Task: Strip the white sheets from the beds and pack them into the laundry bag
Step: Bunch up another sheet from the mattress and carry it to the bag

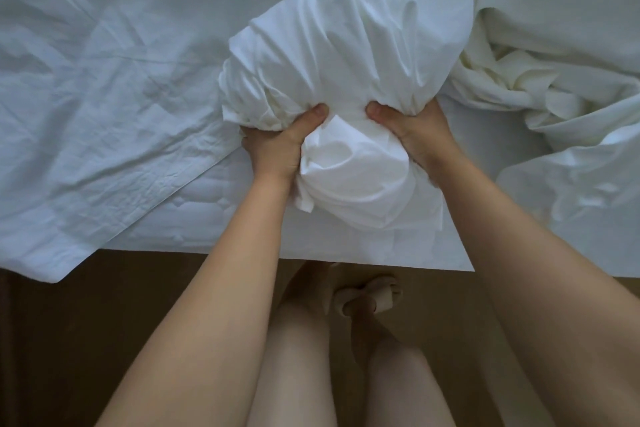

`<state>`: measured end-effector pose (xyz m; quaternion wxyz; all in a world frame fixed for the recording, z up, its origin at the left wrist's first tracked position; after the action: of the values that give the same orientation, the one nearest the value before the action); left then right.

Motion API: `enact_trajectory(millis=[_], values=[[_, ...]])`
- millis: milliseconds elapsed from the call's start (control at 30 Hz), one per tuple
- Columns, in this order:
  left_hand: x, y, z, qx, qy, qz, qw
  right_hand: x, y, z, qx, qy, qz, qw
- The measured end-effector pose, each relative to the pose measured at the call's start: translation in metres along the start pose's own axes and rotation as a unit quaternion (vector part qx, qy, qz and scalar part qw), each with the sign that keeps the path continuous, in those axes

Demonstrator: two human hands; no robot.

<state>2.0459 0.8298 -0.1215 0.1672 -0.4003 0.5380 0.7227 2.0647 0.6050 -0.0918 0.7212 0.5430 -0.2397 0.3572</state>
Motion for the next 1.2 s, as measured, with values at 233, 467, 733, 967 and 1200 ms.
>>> enact_trajectory(millis=[233,467,733,967,1200], values=[[0.000,0.039,0.008,0.045,0.033,-0.015,0.998,-0.018,0.056,0.010,-0.051,-0.086,0.014,0.995],[0.060,0.196,-0.004,0.179,-0.034,0.012,0.983,-0.119,0.230,0.084,-0.178,-0.163,-0.031,0.970],[0.114,0.416,-0.060,0.389,-0.159,0.006,0.908,-0.221,0.480,0.186,-0.346,-0.307,-0.071,0.883],[0.150,0.586,-0.145,0.571,-0.275,-0.012,0.774,-0.299,0.624,0.267,-0.472,-0.408,-0.080,0.777],[0.211,0.714,-0.250,0.671,-0.353,-0.010,0.652,-0.381,0.692,0.341,-0.584,-0.459,-0.088,0.664]])
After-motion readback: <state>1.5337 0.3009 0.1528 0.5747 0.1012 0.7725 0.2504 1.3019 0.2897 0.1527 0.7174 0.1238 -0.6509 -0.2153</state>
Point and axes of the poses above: each hand's wrist, its own y-axis away from the middle knuckle, its own z-axis out of the back of the hand, x = y × z, the point moved 7 cm from there along -y, towards the middle knuckle, and after that the axes turned 3 degrees about y, right-handed, at the moved point
